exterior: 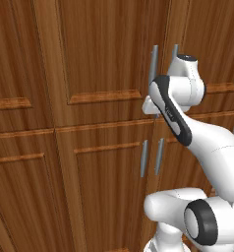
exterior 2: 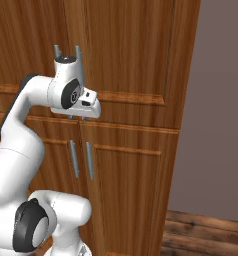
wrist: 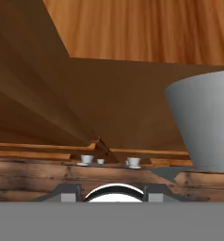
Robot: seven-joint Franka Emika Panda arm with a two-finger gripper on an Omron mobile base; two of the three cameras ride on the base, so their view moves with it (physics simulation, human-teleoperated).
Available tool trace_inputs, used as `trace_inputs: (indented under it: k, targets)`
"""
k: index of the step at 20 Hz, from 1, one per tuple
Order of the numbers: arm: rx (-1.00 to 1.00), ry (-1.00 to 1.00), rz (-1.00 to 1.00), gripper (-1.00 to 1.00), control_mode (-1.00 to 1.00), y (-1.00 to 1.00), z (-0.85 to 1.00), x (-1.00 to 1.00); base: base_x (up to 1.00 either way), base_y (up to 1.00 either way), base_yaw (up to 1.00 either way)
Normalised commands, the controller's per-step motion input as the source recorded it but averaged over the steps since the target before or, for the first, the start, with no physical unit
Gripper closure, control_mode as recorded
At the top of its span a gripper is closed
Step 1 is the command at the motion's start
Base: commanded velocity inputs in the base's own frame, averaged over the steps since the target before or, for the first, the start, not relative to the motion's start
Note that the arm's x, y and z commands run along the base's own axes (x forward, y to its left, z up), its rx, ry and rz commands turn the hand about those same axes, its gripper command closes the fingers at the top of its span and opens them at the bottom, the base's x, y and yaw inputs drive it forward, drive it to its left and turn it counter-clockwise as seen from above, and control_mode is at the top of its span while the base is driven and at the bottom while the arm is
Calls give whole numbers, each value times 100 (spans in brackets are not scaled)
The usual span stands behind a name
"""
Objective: Move the bowls from the cabinet to the plates on the dining table.
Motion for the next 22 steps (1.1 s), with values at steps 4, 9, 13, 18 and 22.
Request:
trace_inputs:
  k: [4, 9, 13, 18, 22]
  targets:
    - [0, 0, 0, -100, -100, 0, 0, -7, 0, 0, 0]
    - [0, -3, 0, -100, -100, 0, 2, -40, 0, 0, 0]
    - [0, -10, 0, -100, -100, 0, 12, -47, 0, 0, 0]
    - [0, -15, -1, -100, -100, 40, 18, -8, 0, 0, 0]
    - [0, -15, -6, -100, -100, 50, 31, -12, 0, 0, 0]
